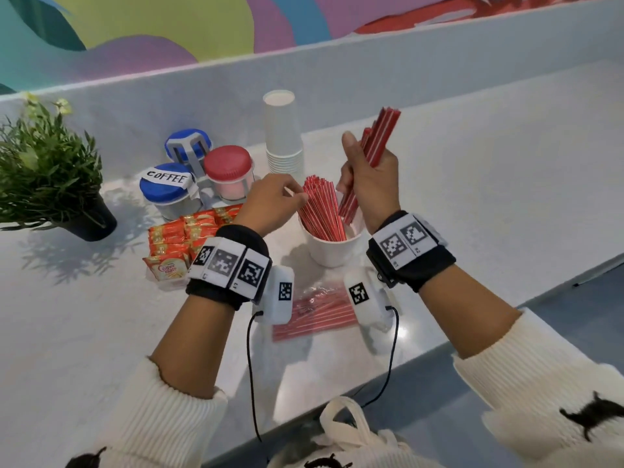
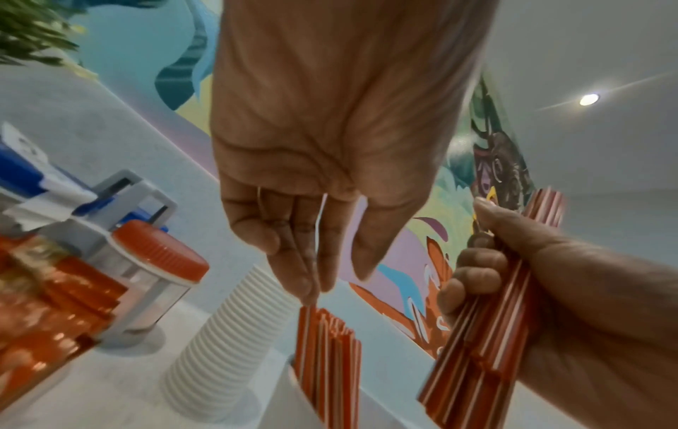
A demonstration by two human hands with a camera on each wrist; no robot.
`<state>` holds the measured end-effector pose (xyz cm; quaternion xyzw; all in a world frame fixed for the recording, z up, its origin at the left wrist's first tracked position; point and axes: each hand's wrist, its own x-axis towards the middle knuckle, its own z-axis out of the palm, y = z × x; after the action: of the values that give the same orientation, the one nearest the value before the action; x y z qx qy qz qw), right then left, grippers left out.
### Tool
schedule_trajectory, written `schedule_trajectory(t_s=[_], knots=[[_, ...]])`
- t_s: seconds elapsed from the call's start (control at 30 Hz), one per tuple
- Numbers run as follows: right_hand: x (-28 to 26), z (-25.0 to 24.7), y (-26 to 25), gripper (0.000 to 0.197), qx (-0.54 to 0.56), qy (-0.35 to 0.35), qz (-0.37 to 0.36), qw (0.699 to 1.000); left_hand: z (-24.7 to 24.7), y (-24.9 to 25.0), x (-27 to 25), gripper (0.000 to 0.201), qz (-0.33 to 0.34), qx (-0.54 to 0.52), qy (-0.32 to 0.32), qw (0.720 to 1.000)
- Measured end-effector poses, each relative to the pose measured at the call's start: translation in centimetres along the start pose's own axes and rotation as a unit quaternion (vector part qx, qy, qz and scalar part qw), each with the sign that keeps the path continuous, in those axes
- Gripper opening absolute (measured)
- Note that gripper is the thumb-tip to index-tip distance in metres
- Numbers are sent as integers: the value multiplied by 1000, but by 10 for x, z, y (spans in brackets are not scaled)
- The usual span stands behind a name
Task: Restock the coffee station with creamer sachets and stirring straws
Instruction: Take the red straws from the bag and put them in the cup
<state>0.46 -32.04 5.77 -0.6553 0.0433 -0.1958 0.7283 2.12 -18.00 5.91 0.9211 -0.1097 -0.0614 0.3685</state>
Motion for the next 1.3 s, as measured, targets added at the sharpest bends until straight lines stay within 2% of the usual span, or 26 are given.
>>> schedule_trajectory(t_s=[0.17,0.3,0.37,0.47,0.6,0.77,0.83,0.9,0.97,1.1,1.17,1.3], knots=[[-2,19,27,31,-67,-42,35,996,7,-17,10,27,-55,-42,37,997],[-10,25,50,22,-146,-80,29,986,14,-26,11,24,-80,-129,17,988],[-10,25,54,17,-177,-97,28,979,18,-29,12,34,-101,-178,5,979],[-7,24,54,16,-186,-110,16,976,23,-30,12,40,-95,-211,-1,973],[-4,15,50,30,-226,-117,-11,967,26,-26,9,45,-86,-268,1,960],[3,-6,42,33,-259,-79,-9,963,31,-26,9,44,-81,-313,23,946],[6,-13,42,43,-339,-93,22,936,33,-26,10,46,-77,-314,37,946],[6,-16,45,58,-433,-158,66,885,37,-26,12,47,-71,-308,42,948],[7,-12,52,62,-480,-218,89,845,40,-24,13,45,-71,-306,38,949],[11,3,62,48,-534,-224,47,814,45,-18,13,38,-57,-285,51,955],[10,6,65,50,-562,-210,37,799,48,-16,12,37,-39,-262,62,962],[10,5,70,61,-558,-183,24,809,50,-19,11,37,8,-230,83,970]])
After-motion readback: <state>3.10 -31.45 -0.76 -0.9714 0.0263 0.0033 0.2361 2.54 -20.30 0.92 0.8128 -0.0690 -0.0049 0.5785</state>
